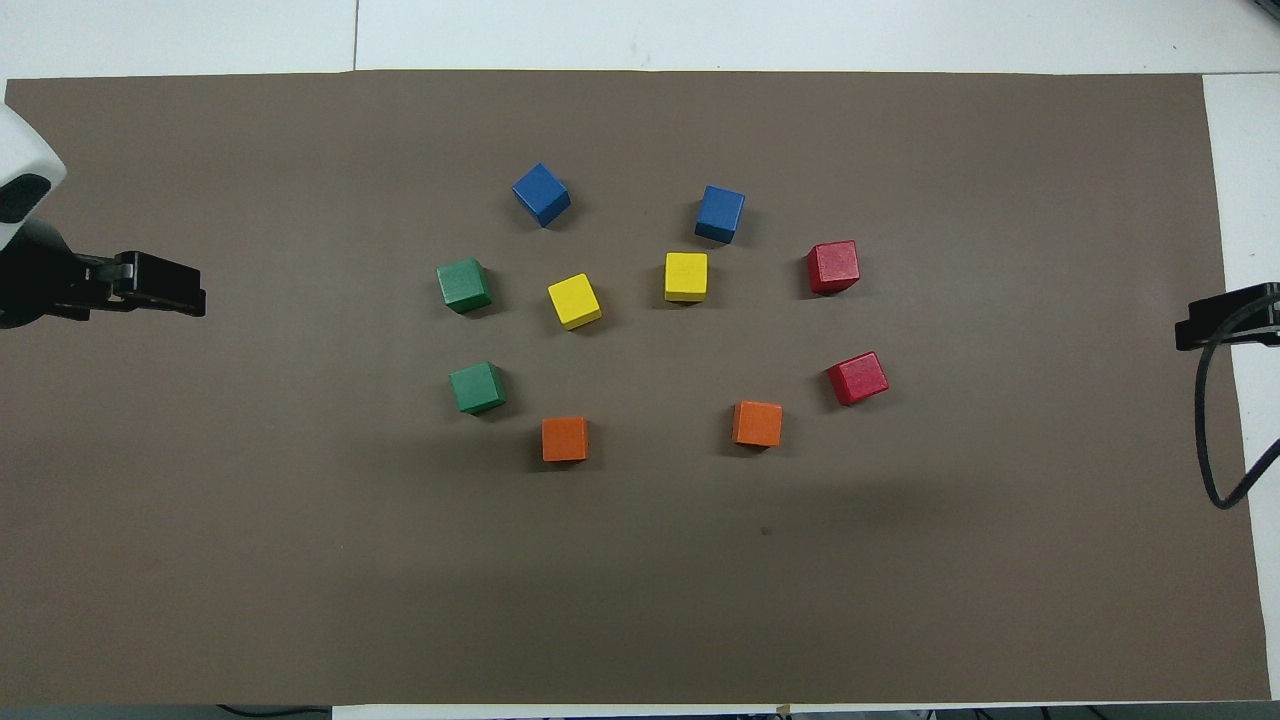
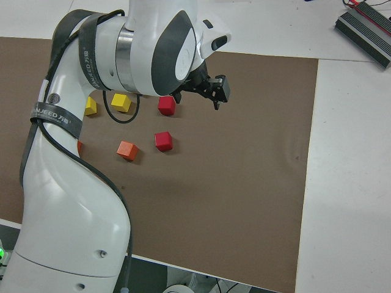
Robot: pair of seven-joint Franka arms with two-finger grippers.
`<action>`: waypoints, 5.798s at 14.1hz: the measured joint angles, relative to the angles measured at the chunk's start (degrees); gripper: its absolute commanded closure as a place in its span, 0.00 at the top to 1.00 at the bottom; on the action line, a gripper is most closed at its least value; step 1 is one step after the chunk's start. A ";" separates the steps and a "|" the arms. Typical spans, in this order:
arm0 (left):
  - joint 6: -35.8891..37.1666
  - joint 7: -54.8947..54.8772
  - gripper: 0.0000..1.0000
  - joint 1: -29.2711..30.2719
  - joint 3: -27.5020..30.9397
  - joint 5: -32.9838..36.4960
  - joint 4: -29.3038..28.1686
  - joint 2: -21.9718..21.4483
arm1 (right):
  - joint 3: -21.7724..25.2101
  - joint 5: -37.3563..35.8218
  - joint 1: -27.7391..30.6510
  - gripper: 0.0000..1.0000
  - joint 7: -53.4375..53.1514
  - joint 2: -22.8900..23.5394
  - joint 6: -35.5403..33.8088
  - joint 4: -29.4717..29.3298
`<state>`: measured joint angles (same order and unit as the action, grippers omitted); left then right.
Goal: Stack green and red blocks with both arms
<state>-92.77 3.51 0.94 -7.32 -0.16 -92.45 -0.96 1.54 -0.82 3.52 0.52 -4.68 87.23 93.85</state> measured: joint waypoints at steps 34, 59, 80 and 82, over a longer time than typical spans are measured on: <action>-18.35 25.77 1.00 -18.16 -0.81 -0.52 -10.97 10.13 | -1.00 0.16 -13.39 1.00 -10.09 10.64 17.52 6.37; -36.68 36.41 1.00 -18.77 -0.66 -0.43 -27.96 12.50 | -1.02 2.73 -17.94 1.00 -4.63 15.58 39.38 24.10; -31.17 -2.76 0.00 5.06 1.13 2.83 -23.01 10.11 | -0.67 2.74 -17.31 0.00 -4.84 14.93 43.20 28.91; -32.72 -2.78 0.00 5.05 0.81 2.83 -23.01 11.30 | -0.53 2.73 -14.51 0.00 -4.83 14.42 37.06 23.85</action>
<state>-125.49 0.73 5.99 -6.52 2.67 -115.46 10.34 1.01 1.91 -10.99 -4.31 9.73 124.29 117.71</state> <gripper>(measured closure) 0.449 0.449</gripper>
